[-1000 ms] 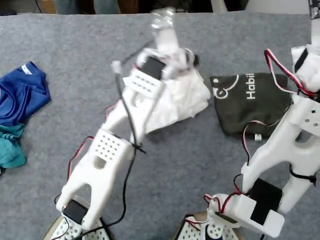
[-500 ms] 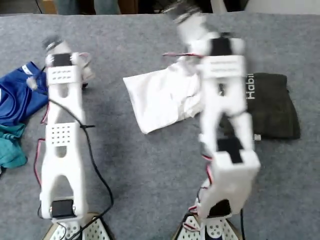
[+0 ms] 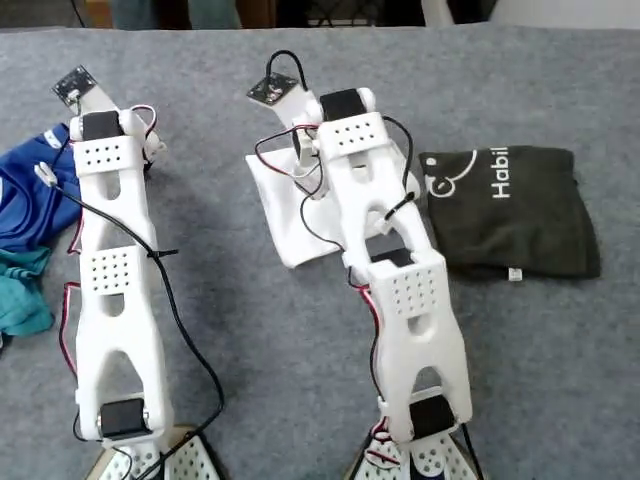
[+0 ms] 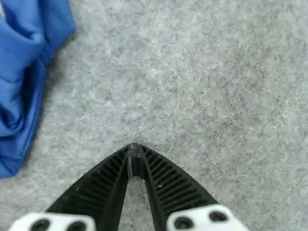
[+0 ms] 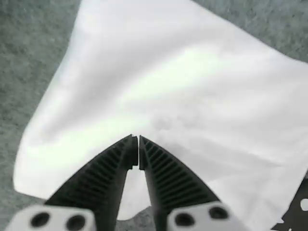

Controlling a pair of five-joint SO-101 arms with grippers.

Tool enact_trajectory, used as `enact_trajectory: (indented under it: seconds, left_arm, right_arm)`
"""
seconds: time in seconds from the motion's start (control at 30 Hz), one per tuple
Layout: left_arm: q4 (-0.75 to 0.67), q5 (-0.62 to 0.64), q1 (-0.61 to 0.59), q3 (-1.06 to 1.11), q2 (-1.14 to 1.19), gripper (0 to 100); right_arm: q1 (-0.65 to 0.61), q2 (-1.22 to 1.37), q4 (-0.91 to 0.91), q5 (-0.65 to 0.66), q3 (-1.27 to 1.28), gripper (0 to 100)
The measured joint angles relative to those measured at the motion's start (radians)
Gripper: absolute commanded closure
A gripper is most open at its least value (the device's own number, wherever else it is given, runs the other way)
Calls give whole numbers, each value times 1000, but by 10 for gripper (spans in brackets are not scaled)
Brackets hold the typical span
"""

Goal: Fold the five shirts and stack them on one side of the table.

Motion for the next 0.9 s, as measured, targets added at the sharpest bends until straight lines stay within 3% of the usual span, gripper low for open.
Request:
enact_trajectory:
  seconds: [0.23, 0.53, 0.9]
  left_arm:
    - [-6, 0, 0, 0, 0, 970]
    - [-31, 0, 0, 0, 0, 970]
    - [-35, -46, 49, 0, 0, 971]
  right_arm:
    - [98, 129, 77, 144, -126, 983]
    - [327, 140, 94, 219, -155, 983]
    - [468, -219, 94, 198, -8, 983]
